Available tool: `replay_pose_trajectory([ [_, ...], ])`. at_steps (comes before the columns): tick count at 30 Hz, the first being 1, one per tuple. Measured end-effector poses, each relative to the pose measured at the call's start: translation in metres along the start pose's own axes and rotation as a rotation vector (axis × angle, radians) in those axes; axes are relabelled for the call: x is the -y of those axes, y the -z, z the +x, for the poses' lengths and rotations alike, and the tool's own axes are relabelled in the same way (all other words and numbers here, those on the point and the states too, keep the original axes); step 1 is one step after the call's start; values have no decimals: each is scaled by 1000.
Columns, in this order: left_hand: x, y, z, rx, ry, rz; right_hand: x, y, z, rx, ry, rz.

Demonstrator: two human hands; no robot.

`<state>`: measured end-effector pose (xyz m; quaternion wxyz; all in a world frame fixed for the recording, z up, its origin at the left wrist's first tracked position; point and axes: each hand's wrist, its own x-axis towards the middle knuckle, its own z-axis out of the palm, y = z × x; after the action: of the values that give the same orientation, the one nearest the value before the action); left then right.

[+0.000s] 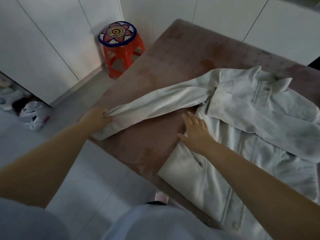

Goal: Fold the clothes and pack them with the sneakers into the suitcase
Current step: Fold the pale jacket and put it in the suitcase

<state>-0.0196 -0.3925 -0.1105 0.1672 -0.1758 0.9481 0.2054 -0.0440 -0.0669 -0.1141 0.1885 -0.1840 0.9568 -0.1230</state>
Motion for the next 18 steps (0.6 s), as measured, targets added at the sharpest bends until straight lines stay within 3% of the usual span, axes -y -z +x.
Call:
replay_pose_trajectory([
  [2,4,22,0,80,-17,-117,11,1,14,-19,12,31],
  [5,2,62,-2,241,88,-490,9,10,39,-134,-31,59],
  [7,5,81,0,305,94,-478,-1,19,56,-180,-97,41],
  [10,19,84,14,137,48,-236,-20,18,72,-16,-95,-130],
  [13,44,63,29,-137,156,-331,-26,6,73,125,-74,-229],
  [16,56,37,26,-179,291,-566,-10,-2,68,73,-39,-188],
  [18,54,22,19,-150,298,-544,10,-5,63,8,46,-152],
])
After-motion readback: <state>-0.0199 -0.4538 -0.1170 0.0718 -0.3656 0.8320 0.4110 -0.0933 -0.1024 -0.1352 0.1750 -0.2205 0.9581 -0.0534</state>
